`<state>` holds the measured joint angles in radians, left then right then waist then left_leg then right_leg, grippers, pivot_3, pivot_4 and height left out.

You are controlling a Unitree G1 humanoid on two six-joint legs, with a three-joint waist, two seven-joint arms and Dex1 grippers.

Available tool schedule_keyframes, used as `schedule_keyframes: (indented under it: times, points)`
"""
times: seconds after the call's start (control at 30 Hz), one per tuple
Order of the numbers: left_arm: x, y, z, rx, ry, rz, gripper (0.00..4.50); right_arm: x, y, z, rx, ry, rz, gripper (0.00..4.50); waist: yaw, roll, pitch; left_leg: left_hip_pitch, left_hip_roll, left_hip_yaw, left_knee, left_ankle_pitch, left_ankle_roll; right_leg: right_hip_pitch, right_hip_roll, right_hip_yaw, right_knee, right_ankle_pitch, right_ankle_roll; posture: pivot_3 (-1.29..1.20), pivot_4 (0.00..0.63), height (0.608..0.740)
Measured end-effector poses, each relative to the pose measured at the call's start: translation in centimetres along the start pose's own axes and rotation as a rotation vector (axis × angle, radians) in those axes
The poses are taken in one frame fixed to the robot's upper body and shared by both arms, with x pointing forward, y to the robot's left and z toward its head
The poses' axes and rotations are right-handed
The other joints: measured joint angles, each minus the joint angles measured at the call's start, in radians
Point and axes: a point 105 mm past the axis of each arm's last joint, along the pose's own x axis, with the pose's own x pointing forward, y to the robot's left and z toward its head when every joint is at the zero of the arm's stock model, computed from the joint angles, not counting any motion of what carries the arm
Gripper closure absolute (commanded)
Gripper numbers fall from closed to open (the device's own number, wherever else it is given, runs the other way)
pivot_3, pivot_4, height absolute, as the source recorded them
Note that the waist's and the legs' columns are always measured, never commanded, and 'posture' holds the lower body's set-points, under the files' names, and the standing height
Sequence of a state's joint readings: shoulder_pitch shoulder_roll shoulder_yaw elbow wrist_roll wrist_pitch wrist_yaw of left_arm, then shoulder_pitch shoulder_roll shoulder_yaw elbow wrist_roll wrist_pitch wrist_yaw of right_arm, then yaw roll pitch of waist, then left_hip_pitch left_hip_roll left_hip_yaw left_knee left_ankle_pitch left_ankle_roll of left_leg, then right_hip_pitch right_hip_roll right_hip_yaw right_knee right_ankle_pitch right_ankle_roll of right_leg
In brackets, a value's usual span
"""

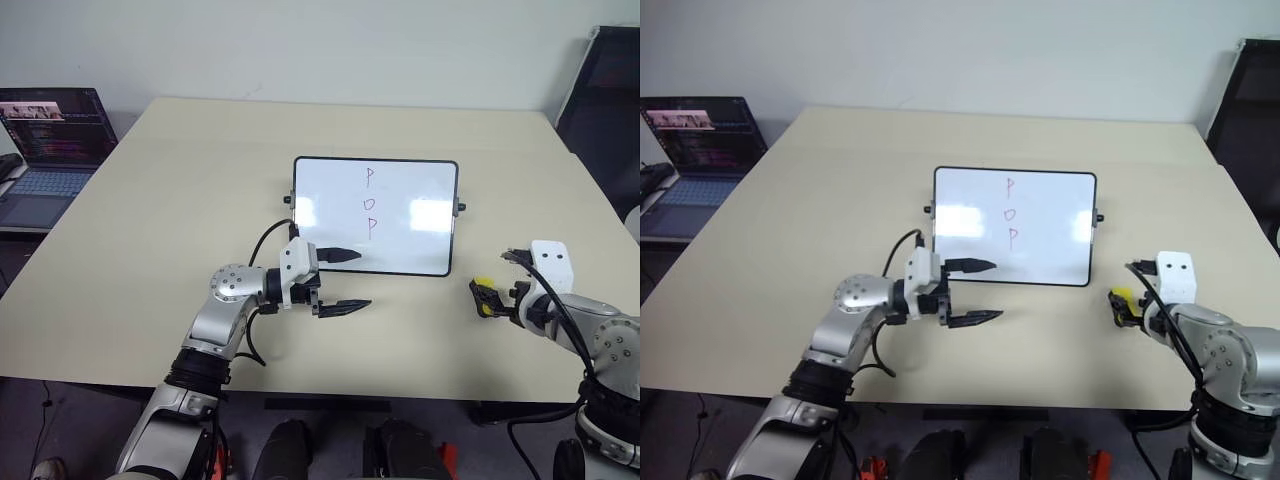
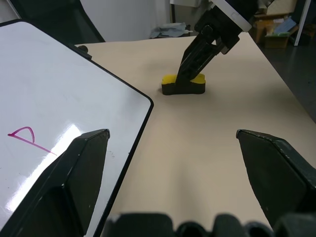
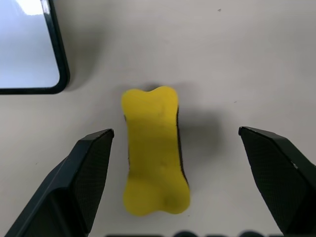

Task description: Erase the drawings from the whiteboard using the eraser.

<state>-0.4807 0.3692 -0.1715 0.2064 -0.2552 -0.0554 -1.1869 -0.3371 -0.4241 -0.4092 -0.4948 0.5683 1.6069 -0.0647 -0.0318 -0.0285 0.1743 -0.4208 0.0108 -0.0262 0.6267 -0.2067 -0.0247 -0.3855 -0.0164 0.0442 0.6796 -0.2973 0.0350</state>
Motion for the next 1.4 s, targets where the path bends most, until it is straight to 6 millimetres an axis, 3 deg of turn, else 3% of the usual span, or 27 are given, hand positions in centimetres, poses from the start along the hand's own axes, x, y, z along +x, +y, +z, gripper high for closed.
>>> schedule_keyframes:
  times: [0.5,0.6,0.87,1.27,1.4]
  points:
    - [-0.3,0.2,0.0,0.017,0.012,0.009,0.00,0.8,0.2,-0.4,0.015,0.033,0.012,0.05,0.000,0.000,0.000,0.000,0.000,0.000,0.000,0.000,0.000,0.000,0.000,0.000,0.000,0.000,0.000,0.00,0.150,0.740]
    - [-0.3,0.2,-0.1,0.018,0.016,0.014,0.00,0.9,0.2,-0.5,0.017,0.037,0.015,0.64,0.000,0.000,0.000,0.000,0.000,0.000,0.000,0.000,0.000,0.000,0.000,0.000,0.000,0.000,0.000,0.00,0.150,0.740]
    - [-0.5,0.3,0.0,0.023,0.020,0.021,0.00,1.0,0.2,-0.1,0.017,0.034,0.018,3.45,0.000,0.000,0.000,0.000,0.000,0.000,0.000,0.000,0.000,0.000,0.000,0.000,0.000,0.000,0.000,0.00,0.150,0.740]
    - [-0.4,0.2,0.2,0.033,0.015,0.019,0.00,1.1,0.7,0.3,0.010,0.023,0.033,3.56,0.000,0.000,0.000,0.000,0.000,0.000,0.000,0.000,0.000,0.000,0.000,0.000,0.000,0.000,0.000,0.00,0.150,0.740]
    - [-0.3,0.6,0.6,0.050,0.022,0.064,0.00,0.7,1.7,2.6,-0.038,-0.049,0.044,3.56,-0.001,0.000,0.000,0.000,0.000,-0.002,0.001,0.000,0.000,-0.001,0.000,0.000,0.001,0.000,0.000,0.00,0.150,0.740]
